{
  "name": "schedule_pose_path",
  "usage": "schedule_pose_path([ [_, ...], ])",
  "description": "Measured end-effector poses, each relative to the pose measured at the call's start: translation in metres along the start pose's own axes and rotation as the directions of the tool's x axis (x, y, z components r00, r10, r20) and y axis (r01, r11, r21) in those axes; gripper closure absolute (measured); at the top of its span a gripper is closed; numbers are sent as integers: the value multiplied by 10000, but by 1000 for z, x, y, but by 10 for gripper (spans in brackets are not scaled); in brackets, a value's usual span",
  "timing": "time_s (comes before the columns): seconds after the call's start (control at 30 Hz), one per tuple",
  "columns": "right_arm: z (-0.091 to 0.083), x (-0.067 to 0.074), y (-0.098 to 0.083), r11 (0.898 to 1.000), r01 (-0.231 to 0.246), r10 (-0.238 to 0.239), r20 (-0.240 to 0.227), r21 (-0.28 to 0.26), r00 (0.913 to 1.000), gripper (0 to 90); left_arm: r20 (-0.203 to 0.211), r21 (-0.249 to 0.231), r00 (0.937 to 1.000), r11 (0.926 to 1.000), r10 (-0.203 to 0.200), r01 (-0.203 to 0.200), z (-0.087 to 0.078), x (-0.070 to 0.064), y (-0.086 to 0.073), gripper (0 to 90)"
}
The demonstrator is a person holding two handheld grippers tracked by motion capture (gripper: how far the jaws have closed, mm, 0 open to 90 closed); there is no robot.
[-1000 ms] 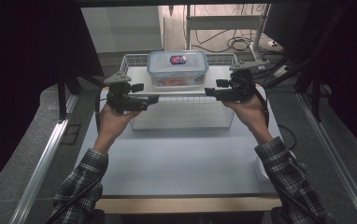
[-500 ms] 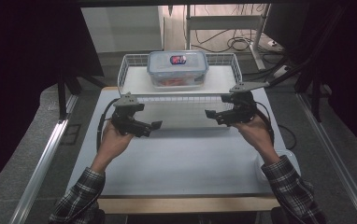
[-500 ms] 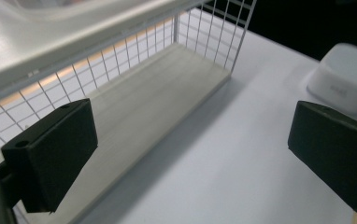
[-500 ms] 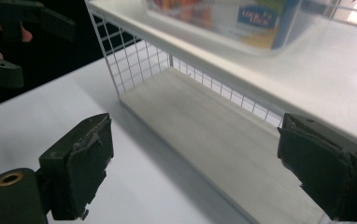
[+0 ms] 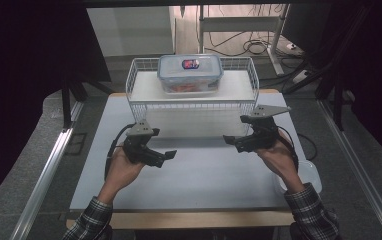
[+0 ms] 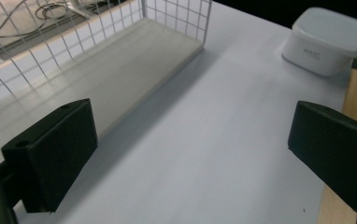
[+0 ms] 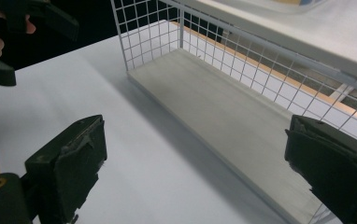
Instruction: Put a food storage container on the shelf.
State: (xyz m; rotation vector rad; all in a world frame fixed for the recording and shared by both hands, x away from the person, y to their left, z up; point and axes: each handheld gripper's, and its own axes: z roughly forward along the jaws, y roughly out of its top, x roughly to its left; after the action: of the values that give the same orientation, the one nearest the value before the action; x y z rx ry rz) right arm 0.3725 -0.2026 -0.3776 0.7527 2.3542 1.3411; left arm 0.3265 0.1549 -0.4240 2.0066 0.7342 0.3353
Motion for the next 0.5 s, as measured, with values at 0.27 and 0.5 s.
schedule_pose_path([
  [0.27,-4,4,-23,9998,-183,184,201,-78,9996,55,-140,-208,9999,9998,65,-68,2,-16,-17,9],
  [0.5,-11,9,-41,9996,-260,256,480,85,9985,55,-249,-504,9996,9987,-118,106,-6,-25,-30,5],
])
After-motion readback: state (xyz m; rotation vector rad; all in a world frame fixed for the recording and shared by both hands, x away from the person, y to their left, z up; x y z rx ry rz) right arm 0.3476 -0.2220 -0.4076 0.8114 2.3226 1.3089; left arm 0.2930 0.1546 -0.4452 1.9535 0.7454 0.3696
